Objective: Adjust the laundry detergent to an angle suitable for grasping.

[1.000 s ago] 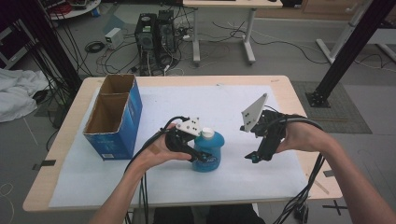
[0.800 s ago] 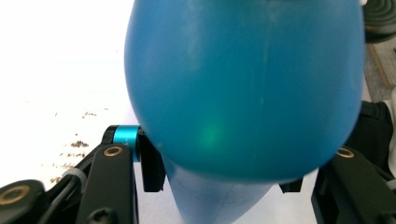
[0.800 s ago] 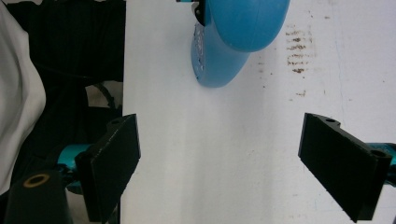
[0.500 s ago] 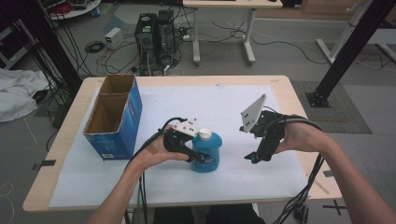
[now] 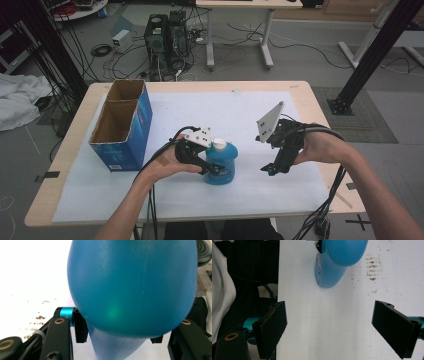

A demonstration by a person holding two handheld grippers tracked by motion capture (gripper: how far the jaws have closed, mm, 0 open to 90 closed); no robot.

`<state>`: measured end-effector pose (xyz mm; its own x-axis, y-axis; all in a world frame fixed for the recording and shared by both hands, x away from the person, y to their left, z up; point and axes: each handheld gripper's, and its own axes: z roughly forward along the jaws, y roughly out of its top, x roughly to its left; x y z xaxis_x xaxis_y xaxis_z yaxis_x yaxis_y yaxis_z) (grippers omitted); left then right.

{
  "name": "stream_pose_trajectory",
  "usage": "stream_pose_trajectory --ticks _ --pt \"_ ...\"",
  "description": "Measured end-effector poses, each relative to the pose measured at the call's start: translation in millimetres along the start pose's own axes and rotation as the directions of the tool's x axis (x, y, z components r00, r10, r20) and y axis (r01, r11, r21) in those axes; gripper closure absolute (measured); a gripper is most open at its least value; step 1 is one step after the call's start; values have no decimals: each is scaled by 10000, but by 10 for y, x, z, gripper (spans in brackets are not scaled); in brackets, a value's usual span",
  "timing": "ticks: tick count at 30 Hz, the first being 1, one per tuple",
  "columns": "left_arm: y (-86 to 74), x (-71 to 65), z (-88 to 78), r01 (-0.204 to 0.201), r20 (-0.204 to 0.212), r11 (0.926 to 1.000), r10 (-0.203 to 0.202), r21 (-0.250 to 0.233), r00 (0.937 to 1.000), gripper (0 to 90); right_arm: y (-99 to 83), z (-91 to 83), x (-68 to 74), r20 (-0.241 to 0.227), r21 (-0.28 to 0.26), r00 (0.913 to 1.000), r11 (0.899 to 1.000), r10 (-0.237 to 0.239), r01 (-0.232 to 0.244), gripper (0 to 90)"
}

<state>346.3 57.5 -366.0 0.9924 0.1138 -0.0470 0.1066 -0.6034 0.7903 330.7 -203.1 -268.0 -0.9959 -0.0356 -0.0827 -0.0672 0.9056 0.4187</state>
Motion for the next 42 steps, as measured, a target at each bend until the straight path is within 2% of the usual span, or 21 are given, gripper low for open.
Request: stream_pose_trajectory --ticks 15,16,17,21,26,27,41,42 --pt "-3 -1 15 75 121 10000 -75 58 9999 438 10 7 2 -10 22 10000 10000 -18 18 119" --pt "-4 0 20 214 55 9997 -215 96 9998 438 10 7 2 -10 22 10000 10000 -18 18 119" --pt "-4 -4 17 201 75 9997 -202 128 9998 369 10 8 4 -14 32 10000 10000 -2 2 120" --pt "2 -15 11 92 91 9999 -93 130 9999 369 10 13 2 -9 32 10000 10000 -9 9 119" --pt "6 -23 12 187 -23 9994 -186 274 9998 358 13 21 0 -31 44 10000 10000 2 -2 119" --pt "6 -23 12 187 -23 9994 -186 274 9998 313 13 21 0 -31 44 10000 10000 2 -2 119" --pt "59 -19 -53 99 7 9981 -99 608 10000 313 20 33 6 -2 155 10000 9999 49 -49 119" --pt "57 -17 -62 149 -77 9982 -144 587 9999 283 18 29 8 14 148 10000 9999 46 -46 120"
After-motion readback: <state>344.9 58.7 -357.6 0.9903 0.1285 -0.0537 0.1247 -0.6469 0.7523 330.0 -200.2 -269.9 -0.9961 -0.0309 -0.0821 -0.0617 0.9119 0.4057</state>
